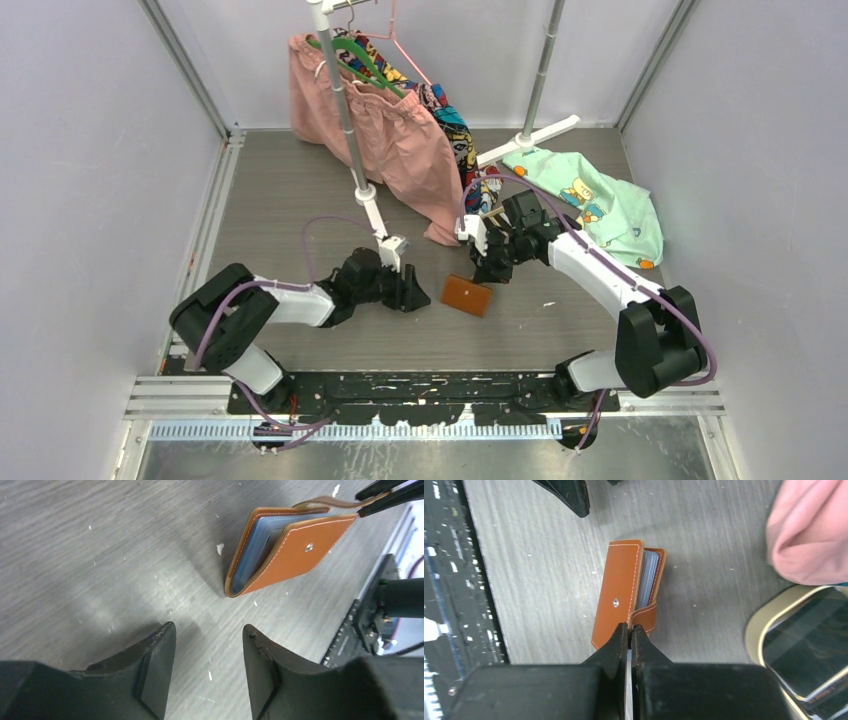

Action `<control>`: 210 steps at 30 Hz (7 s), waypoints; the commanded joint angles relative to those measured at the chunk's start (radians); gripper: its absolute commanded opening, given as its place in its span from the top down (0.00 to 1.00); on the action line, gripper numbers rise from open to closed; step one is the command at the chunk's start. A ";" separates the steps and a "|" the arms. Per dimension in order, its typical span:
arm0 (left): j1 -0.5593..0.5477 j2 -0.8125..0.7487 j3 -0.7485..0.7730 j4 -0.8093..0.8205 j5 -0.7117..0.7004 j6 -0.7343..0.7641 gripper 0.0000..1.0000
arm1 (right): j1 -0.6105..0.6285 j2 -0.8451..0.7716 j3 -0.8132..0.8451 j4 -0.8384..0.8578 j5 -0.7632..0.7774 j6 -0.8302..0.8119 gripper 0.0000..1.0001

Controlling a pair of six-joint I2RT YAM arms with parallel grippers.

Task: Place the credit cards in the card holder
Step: Open the card holder at the center of the board.

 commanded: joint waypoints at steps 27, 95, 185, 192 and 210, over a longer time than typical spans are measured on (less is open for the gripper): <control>-0.061 -0.002 -0.166 0.640 0.022 0.115 0.37 | 0.015 -0.071 0.103 -0.056 -0.099 0.156 0.99; -0.224 0.370 0.380 0.103 -0.075 0.003 0.70 | -0.260 -0.050 0.045 -0.299 -0.346 -0.020 0.66; -0.159 0.145 -0.068 0.314 -0.178 -0.361 0.82 | 0.321 0.247 0.039 0.095 0.421 0.598 0.16; -0.158 0.147 -0.068 0.317 -0.177 -0.358 0.81 | 0.309 0.240 0.044 0.073 0.376 0.585 0.25; -0.118 0.057 -0.105 0.384 -0.164 -0.401 0.76 | 0.198 0.259 0.077 0.011 0.215 0.578 0.69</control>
